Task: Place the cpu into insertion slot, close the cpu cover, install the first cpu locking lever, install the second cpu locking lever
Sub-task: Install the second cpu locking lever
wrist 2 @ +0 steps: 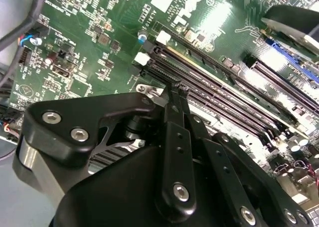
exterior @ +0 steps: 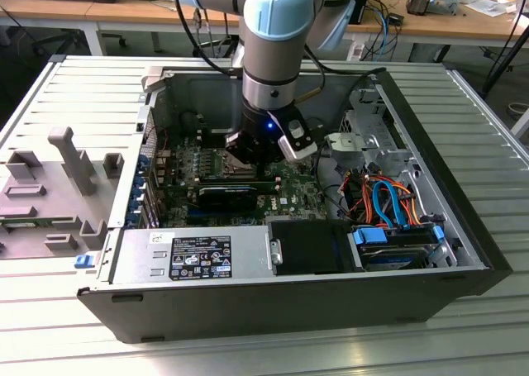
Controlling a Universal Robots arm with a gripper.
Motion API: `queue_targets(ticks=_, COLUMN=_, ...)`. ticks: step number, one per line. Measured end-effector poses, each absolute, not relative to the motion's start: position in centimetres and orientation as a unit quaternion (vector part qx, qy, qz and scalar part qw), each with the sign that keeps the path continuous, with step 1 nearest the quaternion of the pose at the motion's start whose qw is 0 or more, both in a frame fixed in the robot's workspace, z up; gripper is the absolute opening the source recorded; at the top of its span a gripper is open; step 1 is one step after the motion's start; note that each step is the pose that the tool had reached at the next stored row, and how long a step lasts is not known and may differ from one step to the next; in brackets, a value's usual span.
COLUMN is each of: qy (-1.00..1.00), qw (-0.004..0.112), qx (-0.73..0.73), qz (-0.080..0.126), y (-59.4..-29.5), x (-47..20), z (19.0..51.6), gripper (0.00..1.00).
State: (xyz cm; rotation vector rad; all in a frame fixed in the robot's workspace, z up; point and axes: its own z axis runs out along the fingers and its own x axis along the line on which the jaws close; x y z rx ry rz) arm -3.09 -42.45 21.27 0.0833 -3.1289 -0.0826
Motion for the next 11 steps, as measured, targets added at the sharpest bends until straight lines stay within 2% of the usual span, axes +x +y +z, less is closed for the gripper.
queue_targets(ticks=11, qy=-0.999, qw=0.004, qx=0.027, qz=-0.039, y=-42.5, x=-7.0, z=21.0, gripper=0.11)
